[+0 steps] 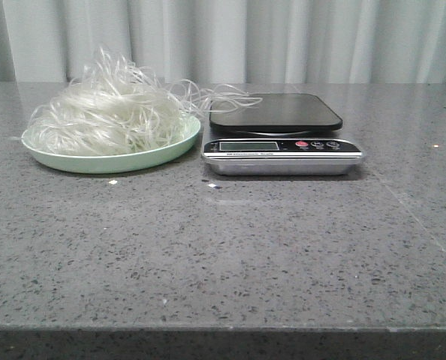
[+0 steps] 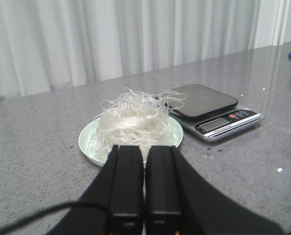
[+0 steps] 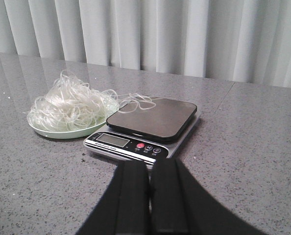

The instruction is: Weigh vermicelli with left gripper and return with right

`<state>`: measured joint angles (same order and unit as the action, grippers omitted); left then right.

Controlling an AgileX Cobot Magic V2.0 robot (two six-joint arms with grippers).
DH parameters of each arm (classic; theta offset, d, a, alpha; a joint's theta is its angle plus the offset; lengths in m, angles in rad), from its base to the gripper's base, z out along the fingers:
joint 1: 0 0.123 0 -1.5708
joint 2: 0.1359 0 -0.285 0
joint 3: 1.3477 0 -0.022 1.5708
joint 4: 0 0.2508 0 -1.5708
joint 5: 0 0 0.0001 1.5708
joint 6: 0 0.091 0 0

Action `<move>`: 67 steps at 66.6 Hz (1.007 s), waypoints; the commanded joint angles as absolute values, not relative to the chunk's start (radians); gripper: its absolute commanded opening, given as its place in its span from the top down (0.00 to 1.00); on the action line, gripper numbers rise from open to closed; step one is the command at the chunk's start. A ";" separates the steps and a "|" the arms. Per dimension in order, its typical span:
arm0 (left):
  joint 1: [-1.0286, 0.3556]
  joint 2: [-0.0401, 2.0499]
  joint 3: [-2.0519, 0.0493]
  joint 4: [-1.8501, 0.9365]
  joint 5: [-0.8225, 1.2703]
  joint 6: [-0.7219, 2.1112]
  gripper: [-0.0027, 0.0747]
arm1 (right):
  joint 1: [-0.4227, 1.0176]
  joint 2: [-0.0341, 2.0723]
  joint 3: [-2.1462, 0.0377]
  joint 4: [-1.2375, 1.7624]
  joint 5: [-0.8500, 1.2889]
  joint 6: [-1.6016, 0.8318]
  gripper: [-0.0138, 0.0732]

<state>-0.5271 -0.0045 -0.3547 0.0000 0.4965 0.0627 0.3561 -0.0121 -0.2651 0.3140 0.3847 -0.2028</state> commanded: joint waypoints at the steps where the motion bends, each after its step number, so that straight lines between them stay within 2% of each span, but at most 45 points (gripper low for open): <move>1: -0.507 -0.002 -0.352 0.050 0.433 0.060 0.80 | 0.350 -0.002 -0.289 0.311 0.318 -0.210 0.65; 9: -0.406 -0.004 -0.308 0.058 0.409 0.060 0.80 | 0.350 -0.002 -0.289 0.311 0.318 -0.210 0.65; 15: -0.281 -0.004 -0.259 0.058 0.374 0.060 0.80 | 0.350 -0.002 -0.289 0.311 0.318 -0.210 0.65; 29: 0.020 -0.004 -0.139 0.025 0.173 0.051 0.80 | 0.350 -0.002 -0.289 0.311 0.318 -0.210 0.65; 36: 0.096 -0.013 -0.086 0.025 0.101 0.049 0.80 | 0.350 -0.002 -0.289 0.311 0.318 -0.210 0.65; 47: 0.107 -0.026 0.006 -0.013 -0.050 0.045 0.80 | 0.350 -0.002 -0.289 0.311 0.318 -0.210 0.65; 55: 0.093 -0.026 0.009 -0.013 -0.017 0.007 0.80 | 0.350 -0.002 -0.289 0.311 0.317 -0.210 0.65; 67: -0.010 -0.026 0.009 0.000 -0.015 0.000 0.80 | 0.350 -0.002 -0.289 0.311 0.318 -0.210 0.65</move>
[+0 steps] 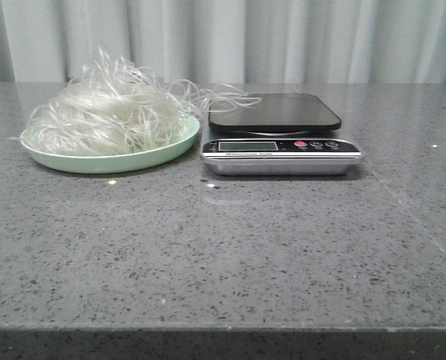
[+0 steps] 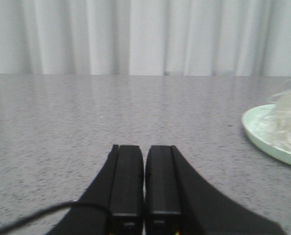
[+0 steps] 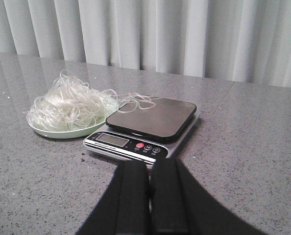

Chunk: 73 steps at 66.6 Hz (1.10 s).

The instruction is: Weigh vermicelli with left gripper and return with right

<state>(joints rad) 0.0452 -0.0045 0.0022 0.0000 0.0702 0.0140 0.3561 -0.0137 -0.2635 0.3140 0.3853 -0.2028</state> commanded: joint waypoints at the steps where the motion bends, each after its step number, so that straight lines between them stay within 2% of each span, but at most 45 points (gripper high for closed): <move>1: -0.020 -0.026 0.009 0.000 -0.015 0.000 0.80 | 0.350 -0.002 -0.289 0.311 0.318 -0.210 0.65; 11: -0.083 -0.026 0.009 0.000 -0.028 0.000 0.80 | 0.350 -0.002 -0.289 0.311 0.318 -0.210 0.65; 68: -0.083 -0.024 0.009 0.000 -0.028 0.000 0.80 | 0.350 -0.002 -0.289 0.311 0.317 -0.210 0.65; 73: -0.083 -0.024 0.009 0.000 -0.028 0.000 0.80 | 0.348 -0.002 -0.283 0.310 0.257 -0.210 0.65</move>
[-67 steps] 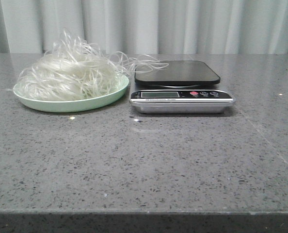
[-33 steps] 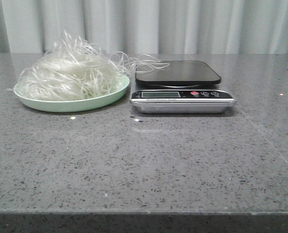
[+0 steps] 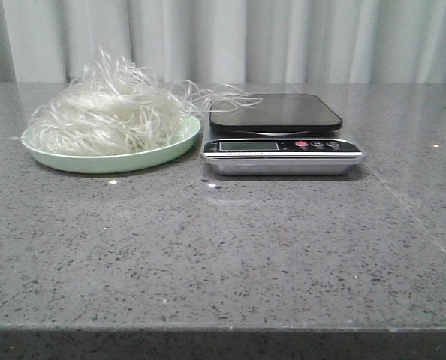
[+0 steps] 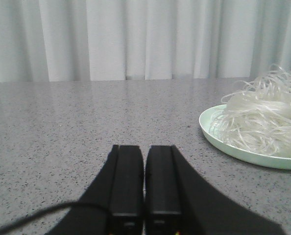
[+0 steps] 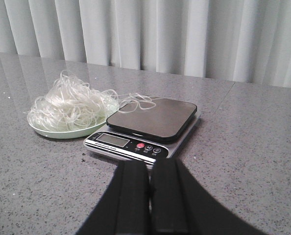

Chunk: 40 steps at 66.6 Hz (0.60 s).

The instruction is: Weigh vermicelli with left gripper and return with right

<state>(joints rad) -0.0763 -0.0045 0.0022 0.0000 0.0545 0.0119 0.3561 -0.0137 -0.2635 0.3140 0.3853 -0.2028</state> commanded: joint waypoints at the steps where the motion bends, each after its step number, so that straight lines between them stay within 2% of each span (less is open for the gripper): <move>1: -0.083 -0.024 0.009 0.000 -0.028 0.000 0.80 | 0.347 -0.002 -0.279 0.310 0.251 -0.210 0.65; 18: -0.083 -0.024 0.009 0.000 -0.028 0.000 0.80 | 0.186 0.000 -0.166 0.146 0.096 -0.210 0.65; 30: -0.083 -0.024 0.009 0.000 -0.028 0.000 0.80 | 0.041 -0.003 -0.067 0.143 -0.017 -0.159 0.65; 40: -0.083 -0.024 0.009 0.000 -0.028 0.000 0.80 | -0.012 -0.003 0.014 0.143 -0.133 -0.096 0.65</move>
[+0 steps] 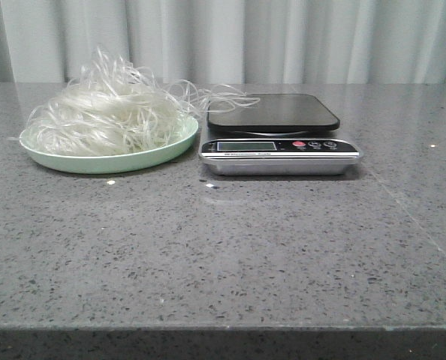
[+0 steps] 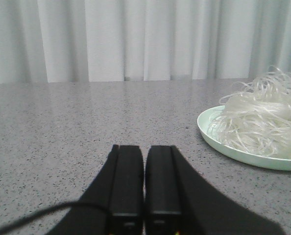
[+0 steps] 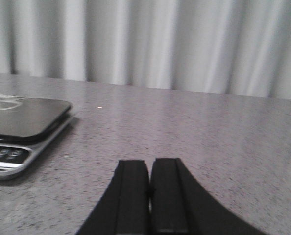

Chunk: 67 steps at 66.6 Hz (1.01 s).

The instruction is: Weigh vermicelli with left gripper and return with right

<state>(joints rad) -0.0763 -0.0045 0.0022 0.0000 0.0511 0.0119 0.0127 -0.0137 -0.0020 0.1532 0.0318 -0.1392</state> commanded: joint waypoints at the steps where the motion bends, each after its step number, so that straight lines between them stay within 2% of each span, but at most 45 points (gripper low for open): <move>1: -0.083 -0.024 0.009 0.000 -0.028 0.000 0.80 | -0.013 -0.003 0.023 0.143 -0.144 -0.090 0.65; 21: -0.083 -0.024 0.009 0.000 -0.028 0.000 0.80 | -0.013 -0.026 0.020 0.097 -0.126 -0.071 0.65; 33: -0.083 -0.024 0.009 0.000 -0.028 0.000 0.80 | -0.013 -0.026 0.020 -0.029 -0.126 0.049 0.65; 67: -0.083 -0.024 0.009 0.000 -0.028 0.000 0.80 | -0.013 -0.026 0.020 0.022 -0.122 0.045 0.65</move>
<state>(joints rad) -0.0763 -0.0045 0.0022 0.0000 0.0488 0.0119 -0.0081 -0.0137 0.0279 0.0160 -0.0398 0.0474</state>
